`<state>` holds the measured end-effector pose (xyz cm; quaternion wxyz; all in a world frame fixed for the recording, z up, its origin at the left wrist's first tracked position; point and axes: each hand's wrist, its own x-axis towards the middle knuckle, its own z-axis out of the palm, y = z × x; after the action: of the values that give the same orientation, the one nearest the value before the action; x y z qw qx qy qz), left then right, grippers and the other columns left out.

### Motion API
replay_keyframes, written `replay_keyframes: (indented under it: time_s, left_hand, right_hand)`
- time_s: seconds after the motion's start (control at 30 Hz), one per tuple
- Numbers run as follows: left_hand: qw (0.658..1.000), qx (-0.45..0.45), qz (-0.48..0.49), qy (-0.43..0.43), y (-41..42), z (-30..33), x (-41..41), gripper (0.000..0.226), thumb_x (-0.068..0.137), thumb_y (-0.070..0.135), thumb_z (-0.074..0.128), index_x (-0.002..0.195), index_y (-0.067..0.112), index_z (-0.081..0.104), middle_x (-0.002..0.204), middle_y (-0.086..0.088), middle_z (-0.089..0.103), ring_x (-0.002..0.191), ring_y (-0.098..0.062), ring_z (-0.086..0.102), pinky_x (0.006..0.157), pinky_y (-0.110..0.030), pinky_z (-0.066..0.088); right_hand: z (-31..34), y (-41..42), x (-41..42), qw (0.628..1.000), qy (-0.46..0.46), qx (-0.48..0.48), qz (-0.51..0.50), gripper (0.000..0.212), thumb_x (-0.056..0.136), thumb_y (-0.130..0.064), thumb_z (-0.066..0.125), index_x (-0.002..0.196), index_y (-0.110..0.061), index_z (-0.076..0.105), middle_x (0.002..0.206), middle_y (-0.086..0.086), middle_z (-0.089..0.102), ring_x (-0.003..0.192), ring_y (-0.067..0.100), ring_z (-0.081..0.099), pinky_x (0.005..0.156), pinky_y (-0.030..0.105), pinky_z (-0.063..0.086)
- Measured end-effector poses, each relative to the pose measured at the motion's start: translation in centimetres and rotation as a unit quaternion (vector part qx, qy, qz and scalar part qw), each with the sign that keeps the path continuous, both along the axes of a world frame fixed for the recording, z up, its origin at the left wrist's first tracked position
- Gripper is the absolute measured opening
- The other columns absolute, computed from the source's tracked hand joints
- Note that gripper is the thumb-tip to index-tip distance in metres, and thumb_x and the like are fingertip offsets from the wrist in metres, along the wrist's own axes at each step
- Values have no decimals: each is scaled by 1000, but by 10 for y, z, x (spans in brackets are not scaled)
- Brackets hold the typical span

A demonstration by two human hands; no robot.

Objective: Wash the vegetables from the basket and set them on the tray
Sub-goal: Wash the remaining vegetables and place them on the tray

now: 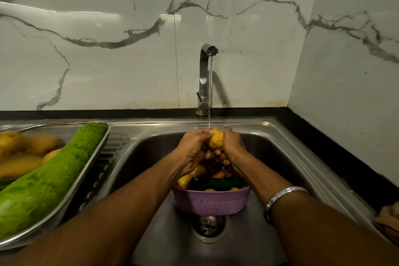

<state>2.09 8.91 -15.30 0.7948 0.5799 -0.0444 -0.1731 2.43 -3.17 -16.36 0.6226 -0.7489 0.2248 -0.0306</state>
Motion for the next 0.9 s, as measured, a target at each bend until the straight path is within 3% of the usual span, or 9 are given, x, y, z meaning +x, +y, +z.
replay_keyframes:
  time_s: [0.17,0.33,0.6,0.7,0.83,0.9]
  left_hand:
    - [999,21,-44,9,13,5,3,26,97,7,62,120,-4,65,112,-28,69,91,-35,72,69,-38,63]
    - [997,68,-44,-19,20,1,5,31,85,13,76,112,0,72,106,-18,75,92,-27,75,74,-35,64]
    - [995,19,-92,31,25,4,8,32,94,-5,58,123,3,68,117,-20,72,104,-34,72,81,-41,63]
    - [997,25,-57,47,21,3,5,30,94,-3,59,122,3,68,117,-20,72,102,-32,73,78,-39,63]
    - [998,7,-42,56,20,4,2,27,90,0,69,116,1,70,110,-21,74,90,-30,76,68,-35,63]
    - [998,0,-31,52,19,5,-2,27,86,3,74,112,-2,71,98,-20,76,80,-27,77,59,-31,61]
  right_hand:
    - [4,-4,-3,999,30,-11,28,64,107,-55,23,124,-6,60,59,8,53,30,12,42,34,17,30]
    - [6,-7,-6,995,65,-43,67,62,106,-58,23,128,-10,55,56,6,52,36,13,44,39,19,33]
    - [2,-8,-2,997,55,-47,30,53,107,-51,25,117,-11,59,55,6,52,36,14,45,39,20,33]
    - [-3,-6,5,997,43,-56,31,61,107,-53,25,130,-8,58,70,5,51,58,16,47,52,27,36]
    - [-8,-8,9,997,30,-57,32,64,106,-56,23,131,-8,58,74,4,51,61,16,45,54,28,34]
    - [-8,-7,11,998,16,-57,32,62,106,-56,24,129,-9,58,79,7,57,65,18,50,57,30,41]
